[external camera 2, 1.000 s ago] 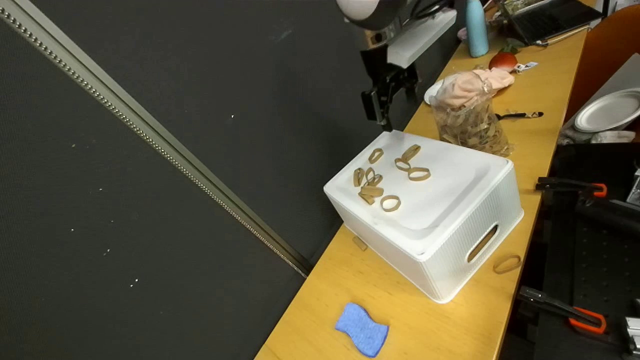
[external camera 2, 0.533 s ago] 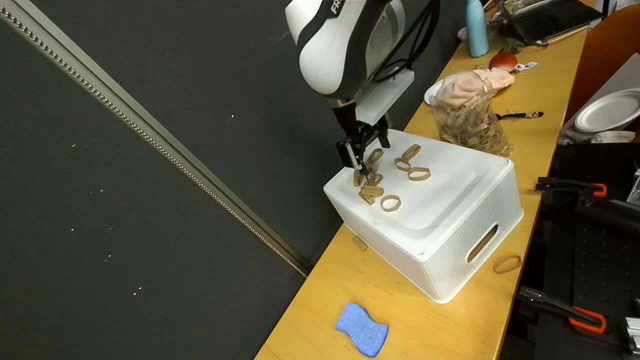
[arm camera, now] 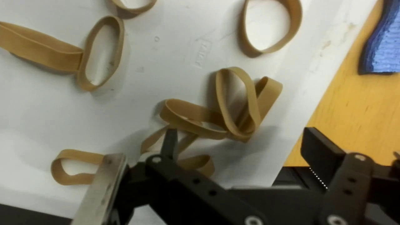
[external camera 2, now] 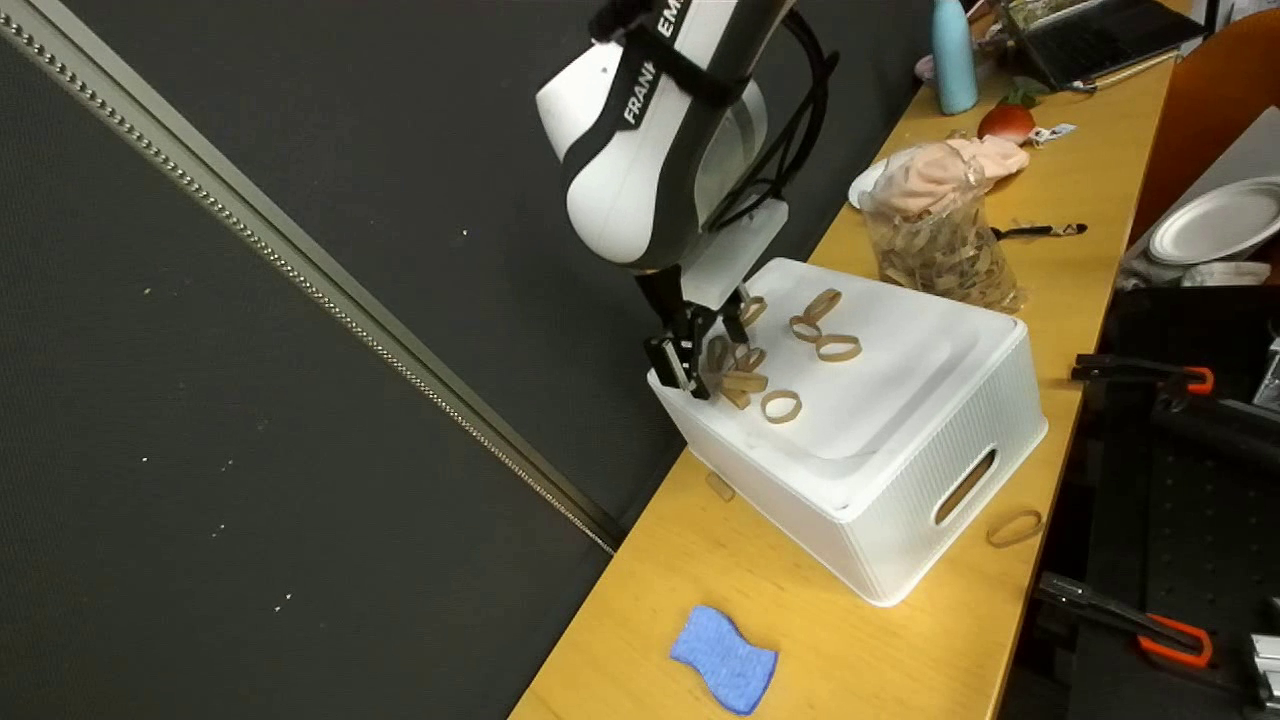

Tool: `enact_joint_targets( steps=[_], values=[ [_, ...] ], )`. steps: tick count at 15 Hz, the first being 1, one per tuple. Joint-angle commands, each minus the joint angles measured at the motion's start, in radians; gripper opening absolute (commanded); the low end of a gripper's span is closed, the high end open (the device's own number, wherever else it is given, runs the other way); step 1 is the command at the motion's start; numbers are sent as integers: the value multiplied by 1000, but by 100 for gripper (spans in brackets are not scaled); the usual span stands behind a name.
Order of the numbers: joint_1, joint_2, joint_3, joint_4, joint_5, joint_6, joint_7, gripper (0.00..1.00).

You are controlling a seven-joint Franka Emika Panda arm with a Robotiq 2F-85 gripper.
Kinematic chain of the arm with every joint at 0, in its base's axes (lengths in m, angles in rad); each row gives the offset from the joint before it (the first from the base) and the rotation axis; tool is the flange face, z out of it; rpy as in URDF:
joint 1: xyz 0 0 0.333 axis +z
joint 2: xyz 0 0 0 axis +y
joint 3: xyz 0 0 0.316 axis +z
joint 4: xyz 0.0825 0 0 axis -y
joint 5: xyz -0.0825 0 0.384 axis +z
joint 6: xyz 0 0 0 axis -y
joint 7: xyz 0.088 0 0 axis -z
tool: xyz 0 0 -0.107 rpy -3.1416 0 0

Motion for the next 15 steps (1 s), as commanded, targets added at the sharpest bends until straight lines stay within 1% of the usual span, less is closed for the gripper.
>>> enact_joint_targets(
  steps=[1,4,5,6,7,12,14,15],
  values=[
    [5,26,9,28,-4,4,-17,100],
    [6,14,7,12,-7,1,-20,99],
    [3,9,6,5,-6,5,-23,74],
    [2,7,5,4,-6,5,-23,74],
    [0,4,4,1,-6,5,-24,67],
    [-8,-2,2,-12,-4,9,-26,28],
    [-8,-12,-1,-22,-5,9,-21,15],
    [-8,-16,-1,-27,-4,10,-21,6]
  ],
)
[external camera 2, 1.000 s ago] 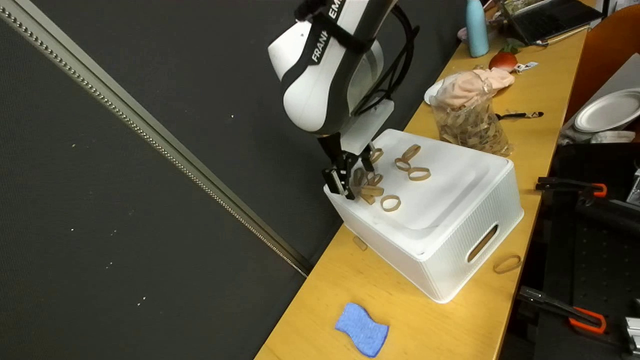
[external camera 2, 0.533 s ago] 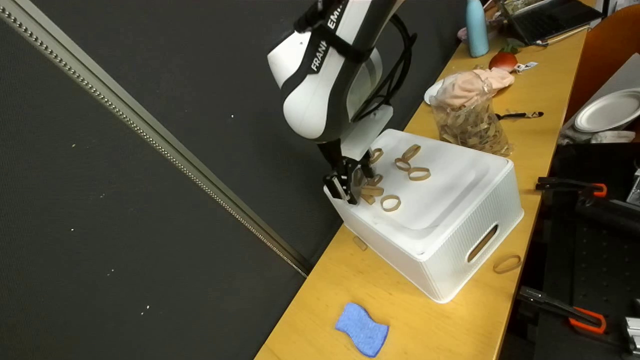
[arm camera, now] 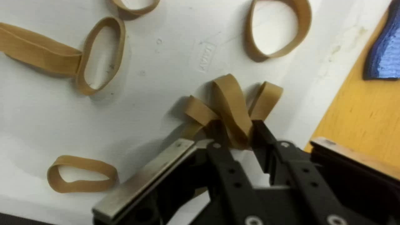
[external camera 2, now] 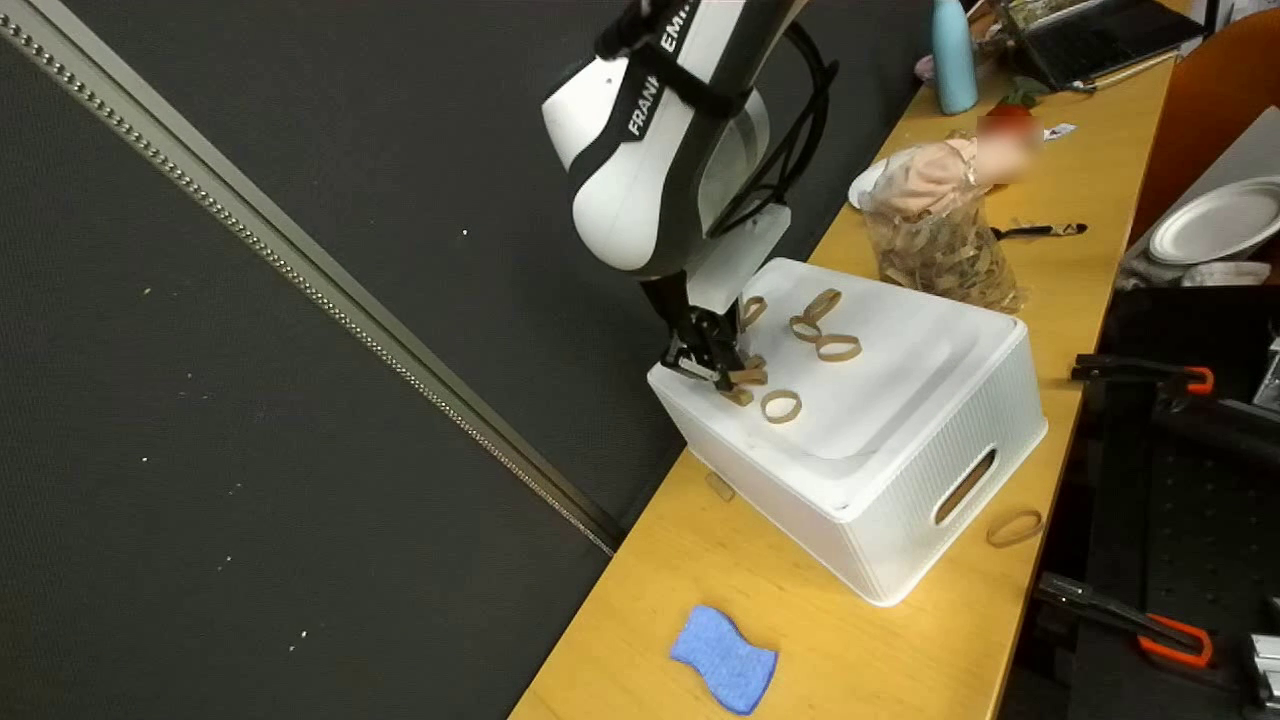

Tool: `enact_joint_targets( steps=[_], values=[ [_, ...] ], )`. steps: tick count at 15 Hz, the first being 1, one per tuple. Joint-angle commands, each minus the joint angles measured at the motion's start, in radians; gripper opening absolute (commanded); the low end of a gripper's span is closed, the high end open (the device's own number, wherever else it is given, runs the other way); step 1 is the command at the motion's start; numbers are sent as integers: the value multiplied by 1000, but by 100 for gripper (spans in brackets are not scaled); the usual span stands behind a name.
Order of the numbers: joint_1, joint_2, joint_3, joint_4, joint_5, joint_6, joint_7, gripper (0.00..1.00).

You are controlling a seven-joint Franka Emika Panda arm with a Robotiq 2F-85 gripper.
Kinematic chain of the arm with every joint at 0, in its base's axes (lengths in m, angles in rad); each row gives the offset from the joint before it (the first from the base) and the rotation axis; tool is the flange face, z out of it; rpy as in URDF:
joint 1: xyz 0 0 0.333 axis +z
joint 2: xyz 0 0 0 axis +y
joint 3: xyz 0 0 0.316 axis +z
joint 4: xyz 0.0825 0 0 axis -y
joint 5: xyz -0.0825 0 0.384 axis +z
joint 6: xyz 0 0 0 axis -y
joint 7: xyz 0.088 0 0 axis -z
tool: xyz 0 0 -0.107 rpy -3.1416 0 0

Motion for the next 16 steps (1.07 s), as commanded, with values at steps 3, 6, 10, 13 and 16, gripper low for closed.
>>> enact_joint_targets(
  steps=[3,6,10,13,16],
  values=[
    [-3,-54,-5,-48,-8,6,1,0],
    [-3,-92,-13,-70,-15,-2,11,1],
    [-8,-171,-32,-117,-25,-10,23,1],
    [-16,-248,-48,-161,-41,-20,30,1],
    [-29,-347,-66,-223,-73,-41,48,1]
  ],
)
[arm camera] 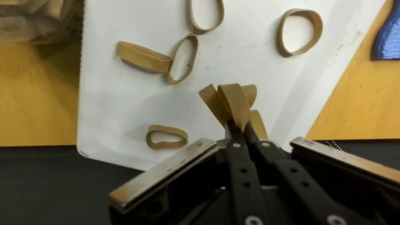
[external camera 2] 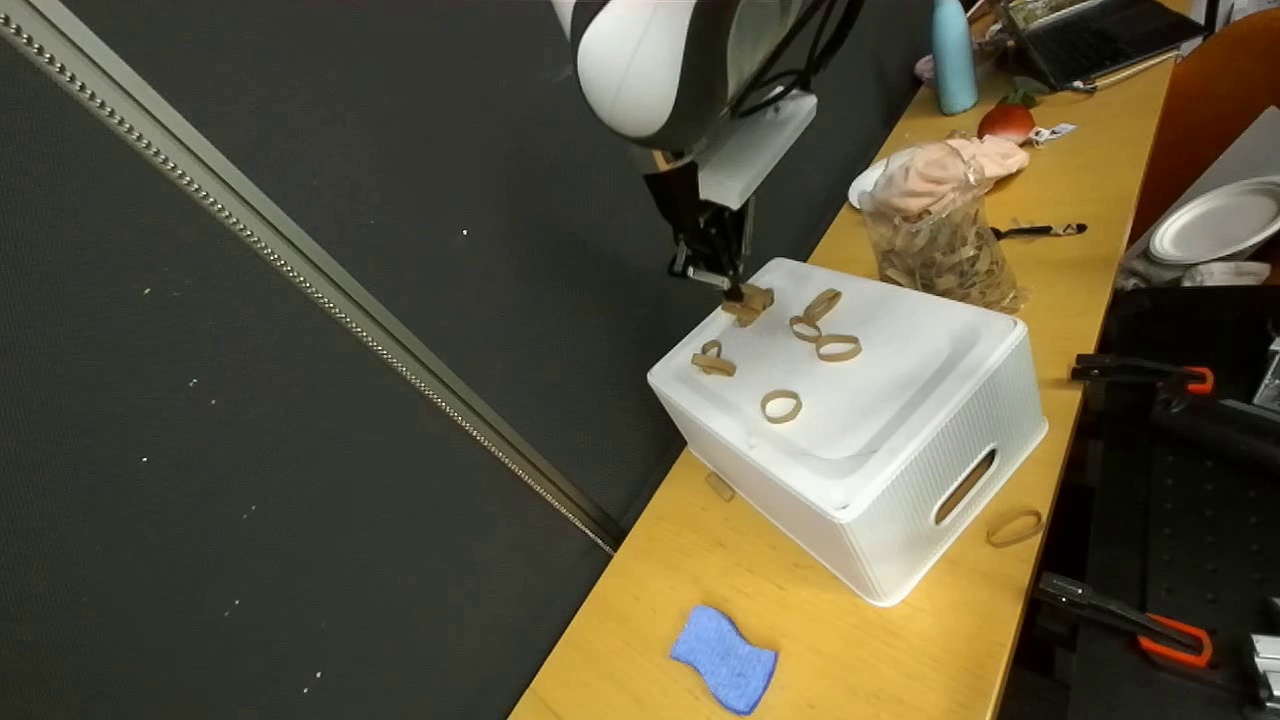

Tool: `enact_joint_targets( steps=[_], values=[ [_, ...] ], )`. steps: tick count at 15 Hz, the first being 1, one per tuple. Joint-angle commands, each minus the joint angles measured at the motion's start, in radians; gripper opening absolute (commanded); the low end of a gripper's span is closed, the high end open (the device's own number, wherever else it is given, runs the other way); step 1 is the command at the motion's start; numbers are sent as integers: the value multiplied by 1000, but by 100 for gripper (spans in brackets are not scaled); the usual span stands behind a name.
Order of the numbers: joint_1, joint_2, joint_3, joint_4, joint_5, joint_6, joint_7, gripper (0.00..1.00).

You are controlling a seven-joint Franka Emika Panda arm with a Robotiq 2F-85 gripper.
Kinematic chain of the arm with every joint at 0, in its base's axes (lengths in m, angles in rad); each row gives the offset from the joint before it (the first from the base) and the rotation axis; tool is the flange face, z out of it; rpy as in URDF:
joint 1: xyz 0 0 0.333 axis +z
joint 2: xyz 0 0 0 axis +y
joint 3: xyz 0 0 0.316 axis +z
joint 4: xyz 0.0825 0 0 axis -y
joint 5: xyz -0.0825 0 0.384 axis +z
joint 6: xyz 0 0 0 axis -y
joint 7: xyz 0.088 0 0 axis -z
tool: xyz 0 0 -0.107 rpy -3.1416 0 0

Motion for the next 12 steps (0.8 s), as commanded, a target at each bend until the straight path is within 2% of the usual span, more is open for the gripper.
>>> enact_joint_targets(
  steps=[1,5,12],
  values=[
    [-20,-147,-19,-105,-41,-32,31,1],
    [-70,-244,-49,-184,-62,-69,30,1],
    [-160,-285,-109,-281,-62,-67,19,1]
  ],
)
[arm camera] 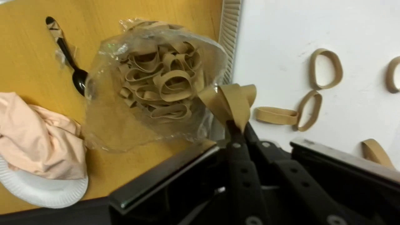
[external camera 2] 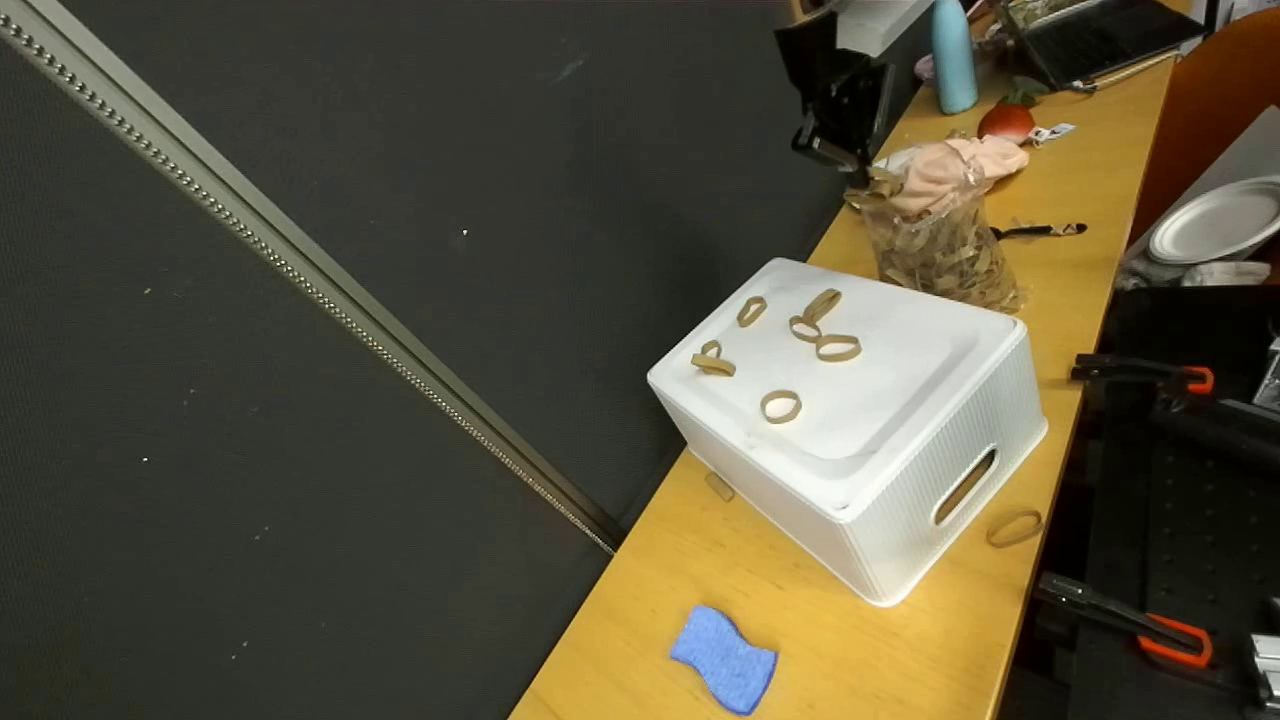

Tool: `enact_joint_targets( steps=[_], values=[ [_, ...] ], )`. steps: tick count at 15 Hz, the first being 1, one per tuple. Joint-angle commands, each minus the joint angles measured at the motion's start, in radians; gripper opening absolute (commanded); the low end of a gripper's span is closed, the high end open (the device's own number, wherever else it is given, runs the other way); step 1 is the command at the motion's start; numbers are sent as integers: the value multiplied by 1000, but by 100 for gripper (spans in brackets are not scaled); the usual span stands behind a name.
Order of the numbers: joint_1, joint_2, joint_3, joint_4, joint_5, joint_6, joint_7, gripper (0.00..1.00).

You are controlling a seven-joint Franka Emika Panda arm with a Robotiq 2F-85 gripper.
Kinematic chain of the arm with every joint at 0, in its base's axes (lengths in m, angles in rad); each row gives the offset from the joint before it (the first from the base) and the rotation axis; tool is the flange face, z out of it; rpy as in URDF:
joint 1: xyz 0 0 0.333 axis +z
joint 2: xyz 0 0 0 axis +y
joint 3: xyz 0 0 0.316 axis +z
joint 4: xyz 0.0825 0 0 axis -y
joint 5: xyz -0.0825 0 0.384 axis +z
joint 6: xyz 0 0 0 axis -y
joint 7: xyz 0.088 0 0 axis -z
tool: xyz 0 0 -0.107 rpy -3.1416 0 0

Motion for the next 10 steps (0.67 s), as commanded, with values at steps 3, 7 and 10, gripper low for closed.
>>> enact_joint_targets(
  steps=[3,7,10],
  values=[
    [-41,-36,-30,-55,-23,-7,12,1],
    [-57,-57,-42,-84,-50,-8,21,1],
    [-71,-52,-54,-95,-58,-1,17,1]
  ],
)
